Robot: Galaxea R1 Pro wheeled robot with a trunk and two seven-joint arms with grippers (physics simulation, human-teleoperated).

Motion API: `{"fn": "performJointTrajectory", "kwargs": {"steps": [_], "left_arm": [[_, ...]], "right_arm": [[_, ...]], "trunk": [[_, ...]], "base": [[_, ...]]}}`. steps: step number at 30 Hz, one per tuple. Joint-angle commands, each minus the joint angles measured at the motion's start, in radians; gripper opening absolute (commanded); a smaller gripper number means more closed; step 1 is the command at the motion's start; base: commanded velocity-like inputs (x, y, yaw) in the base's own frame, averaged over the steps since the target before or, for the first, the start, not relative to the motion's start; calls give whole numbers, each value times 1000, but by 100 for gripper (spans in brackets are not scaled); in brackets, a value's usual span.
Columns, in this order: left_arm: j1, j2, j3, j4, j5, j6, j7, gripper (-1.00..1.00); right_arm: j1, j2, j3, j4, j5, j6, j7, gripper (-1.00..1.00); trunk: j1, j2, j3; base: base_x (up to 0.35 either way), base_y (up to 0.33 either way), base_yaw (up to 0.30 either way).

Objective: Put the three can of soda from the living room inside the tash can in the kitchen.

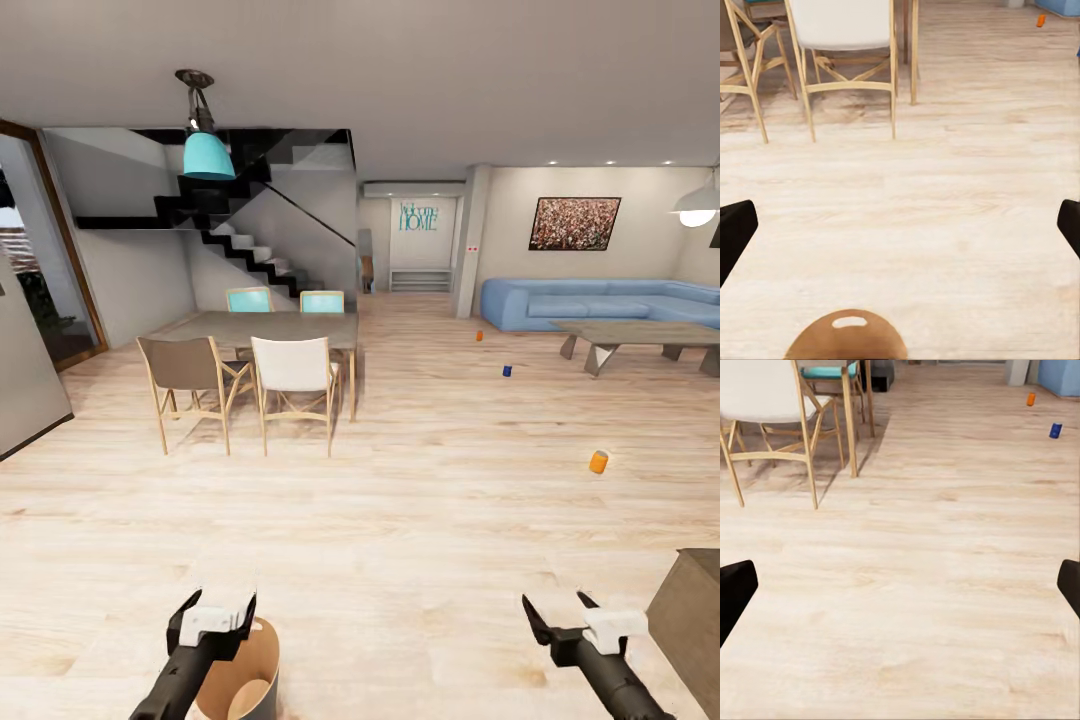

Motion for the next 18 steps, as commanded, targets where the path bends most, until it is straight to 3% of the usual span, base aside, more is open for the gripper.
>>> {"fn": "performJointTrajectory", "kwargs": {"steps": [1,6,18], "left_arm": [[0,0,0,13,0,-1,1,100],[0,0,1,116,7,-13,1,100],[-2,-3,0,270,1,-56,5,100]], "right_arm": [[-1,12,17,-4,10,1,-21,100],[-3,50,70,52,49,-11,-79,100],[0,57,93,191,65,-93,-97,100]], "trunk": [[0,0,0],[0,0,0],[0,0,0]], "base": [[0,0,0],[0,0,0],[0,0,0]]}}
